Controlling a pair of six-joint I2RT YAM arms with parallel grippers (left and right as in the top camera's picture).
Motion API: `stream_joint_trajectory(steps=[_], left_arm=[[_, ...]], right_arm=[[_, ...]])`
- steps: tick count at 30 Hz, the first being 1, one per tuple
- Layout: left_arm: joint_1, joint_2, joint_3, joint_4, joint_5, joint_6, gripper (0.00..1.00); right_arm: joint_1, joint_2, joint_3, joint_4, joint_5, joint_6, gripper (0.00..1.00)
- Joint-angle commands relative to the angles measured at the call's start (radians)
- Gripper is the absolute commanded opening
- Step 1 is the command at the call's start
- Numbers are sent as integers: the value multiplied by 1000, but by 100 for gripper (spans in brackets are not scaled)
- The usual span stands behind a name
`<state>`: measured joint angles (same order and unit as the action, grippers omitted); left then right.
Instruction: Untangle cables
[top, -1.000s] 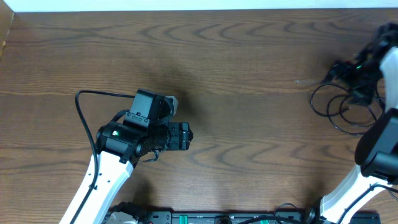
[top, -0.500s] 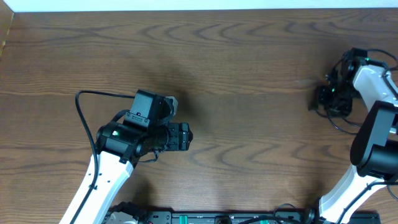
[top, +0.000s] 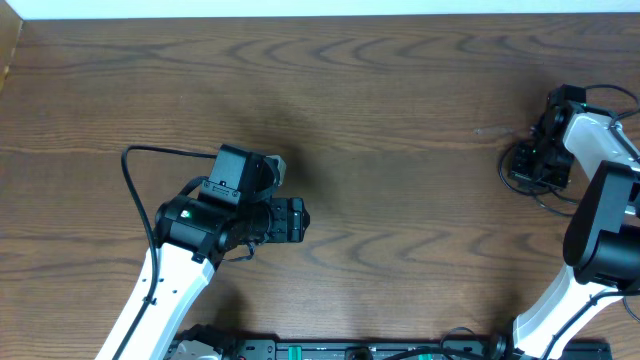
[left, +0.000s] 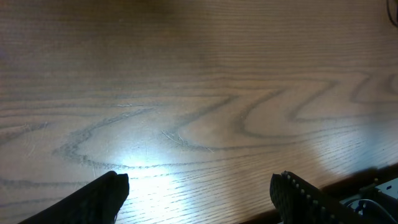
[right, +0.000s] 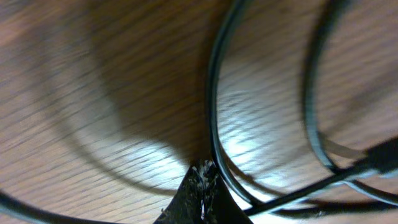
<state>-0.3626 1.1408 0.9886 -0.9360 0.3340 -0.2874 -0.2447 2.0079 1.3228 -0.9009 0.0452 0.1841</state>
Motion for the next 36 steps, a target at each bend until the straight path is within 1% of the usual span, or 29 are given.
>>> stream_joint_trajectory(steps=[1,9,17,24,28,31,34,35,36], left_arm=[[3,-8,16,-6,-6,17,79],[3,-8,16,-19,-6,17,79],[3,-8,16,-58,-6,21,79],[3,-8,16,-53,-6,32,79],[3,-8,16,-53,-6,32,79],[3,-7,16,-53,-6,32,79],[3,-7,16,-50,-6,32,79],[3,-7,16,-51,-6,32,79],[3,-7,16,-51,-6,32,79]], right_arm=[[-11,6,-5,10,95,55,1],[-87,6,-5,72,124,55,1],[-234,6,-5,200,125,73,1],[-386,6,-5,338,45,85,1],[-459,6,-5,386,-24,87,1],[-509,6,-5,398,-137,110,1],[-554,6,-3,444,-438,115,1],[-563,6,-1,456,-521,116,5],[-571,6,4,466,-601,117,18]])
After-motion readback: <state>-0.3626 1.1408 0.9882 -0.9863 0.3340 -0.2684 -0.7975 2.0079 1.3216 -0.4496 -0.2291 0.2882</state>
